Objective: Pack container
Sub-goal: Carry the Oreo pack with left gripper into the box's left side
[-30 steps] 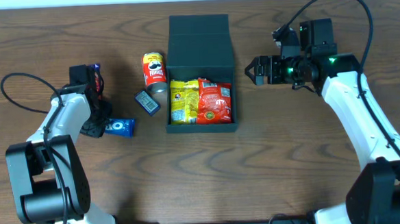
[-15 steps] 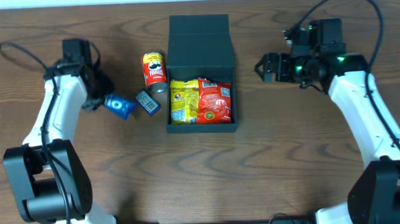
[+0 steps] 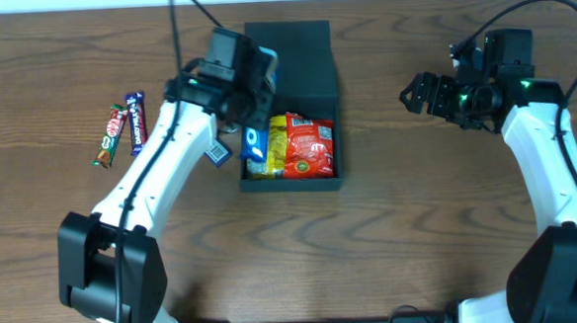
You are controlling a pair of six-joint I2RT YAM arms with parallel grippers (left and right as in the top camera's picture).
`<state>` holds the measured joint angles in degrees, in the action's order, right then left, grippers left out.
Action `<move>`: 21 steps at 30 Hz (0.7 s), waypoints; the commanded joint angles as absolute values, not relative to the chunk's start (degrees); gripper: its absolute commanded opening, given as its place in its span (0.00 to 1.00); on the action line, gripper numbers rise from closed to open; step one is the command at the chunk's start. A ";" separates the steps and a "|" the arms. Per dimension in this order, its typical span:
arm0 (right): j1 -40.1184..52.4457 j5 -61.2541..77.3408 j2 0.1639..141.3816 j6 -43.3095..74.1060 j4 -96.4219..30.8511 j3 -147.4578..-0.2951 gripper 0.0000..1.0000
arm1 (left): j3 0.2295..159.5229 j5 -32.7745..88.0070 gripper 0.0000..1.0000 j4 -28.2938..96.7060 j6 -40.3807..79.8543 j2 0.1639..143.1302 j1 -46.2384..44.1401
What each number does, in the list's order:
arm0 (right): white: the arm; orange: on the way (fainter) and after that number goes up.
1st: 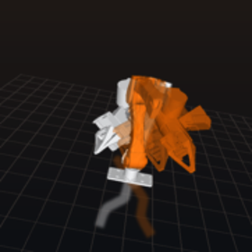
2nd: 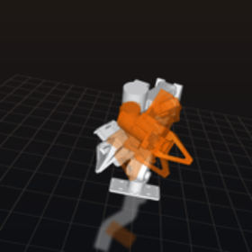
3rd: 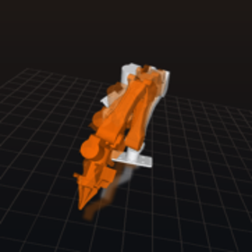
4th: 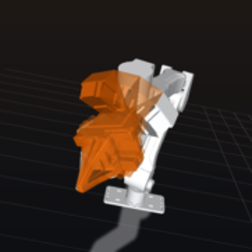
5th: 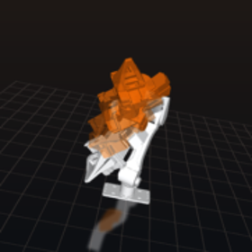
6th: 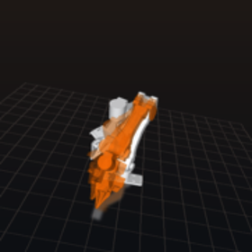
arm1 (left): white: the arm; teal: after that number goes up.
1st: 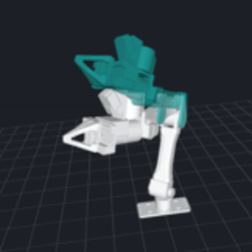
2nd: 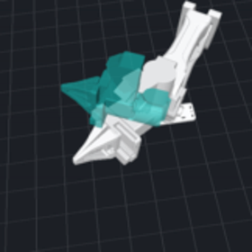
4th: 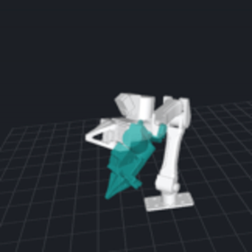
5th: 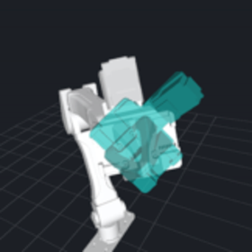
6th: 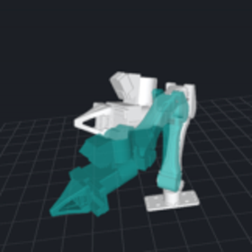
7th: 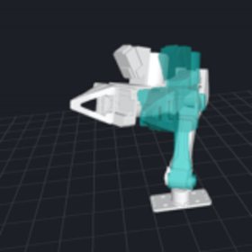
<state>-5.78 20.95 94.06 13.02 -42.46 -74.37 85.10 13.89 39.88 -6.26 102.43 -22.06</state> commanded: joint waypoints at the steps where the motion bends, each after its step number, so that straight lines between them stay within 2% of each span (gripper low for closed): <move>1: -5.98 21.23 93.25 13.69 -42.63 -75.31 0.99 | 86.11 14.83 0.06 42.19 -10.15 101.69 -23.40; 10: -5.98 22.55 93.25 13.72 -43.51 -75.31 0.99 | 86.11 10.98 0.06 43.55 -0.10 104.51 -23.70; 21: -5.96 22.55 93.25 13.72 -45.93 -75.31 0.99 | 86.11 10.70 0.06 44.88 5.39 109.14 -23.79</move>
<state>-5.78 21.87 94.06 13.04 -45.56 -74.37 85.10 11.60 44.77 3.36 108.18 -24.01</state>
